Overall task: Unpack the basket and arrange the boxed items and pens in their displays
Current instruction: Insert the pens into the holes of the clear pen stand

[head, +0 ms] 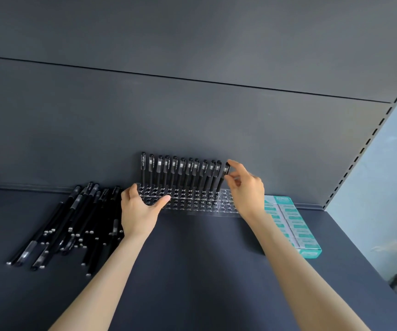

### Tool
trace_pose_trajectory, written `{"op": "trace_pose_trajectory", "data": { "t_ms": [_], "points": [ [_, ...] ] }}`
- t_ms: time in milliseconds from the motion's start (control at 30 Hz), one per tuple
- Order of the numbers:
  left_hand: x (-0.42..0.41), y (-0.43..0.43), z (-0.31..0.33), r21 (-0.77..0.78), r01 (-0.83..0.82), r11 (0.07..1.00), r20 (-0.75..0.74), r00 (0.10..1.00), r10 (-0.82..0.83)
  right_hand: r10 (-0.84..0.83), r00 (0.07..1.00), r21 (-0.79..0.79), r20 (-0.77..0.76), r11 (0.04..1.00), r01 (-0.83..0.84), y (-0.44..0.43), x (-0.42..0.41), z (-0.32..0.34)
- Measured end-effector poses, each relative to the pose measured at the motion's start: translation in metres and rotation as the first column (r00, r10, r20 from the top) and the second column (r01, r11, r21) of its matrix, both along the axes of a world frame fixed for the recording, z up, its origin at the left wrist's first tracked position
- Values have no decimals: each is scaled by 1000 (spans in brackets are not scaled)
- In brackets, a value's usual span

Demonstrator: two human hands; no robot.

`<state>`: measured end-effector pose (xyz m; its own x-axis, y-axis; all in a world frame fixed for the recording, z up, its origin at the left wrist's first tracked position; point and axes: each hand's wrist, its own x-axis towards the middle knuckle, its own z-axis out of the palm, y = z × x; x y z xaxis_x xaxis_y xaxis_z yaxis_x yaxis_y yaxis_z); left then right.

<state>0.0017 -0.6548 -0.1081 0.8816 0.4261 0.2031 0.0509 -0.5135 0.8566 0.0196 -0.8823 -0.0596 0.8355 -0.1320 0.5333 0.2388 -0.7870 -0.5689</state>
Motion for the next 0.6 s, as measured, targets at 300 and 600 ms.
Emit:
{"op": "trace_pose_trajectory", "data": {
  "t_ms": [300,600],
  "points": [
    [-32,19,19,47,-31,998,58,998,28,66,998,120,6,991,-66,29,-43,-2],
    [-79,113,9,246,-182,952,-38,980,197,316,933,121,-170,947,-298,149,-67,-26]
  ]
}}
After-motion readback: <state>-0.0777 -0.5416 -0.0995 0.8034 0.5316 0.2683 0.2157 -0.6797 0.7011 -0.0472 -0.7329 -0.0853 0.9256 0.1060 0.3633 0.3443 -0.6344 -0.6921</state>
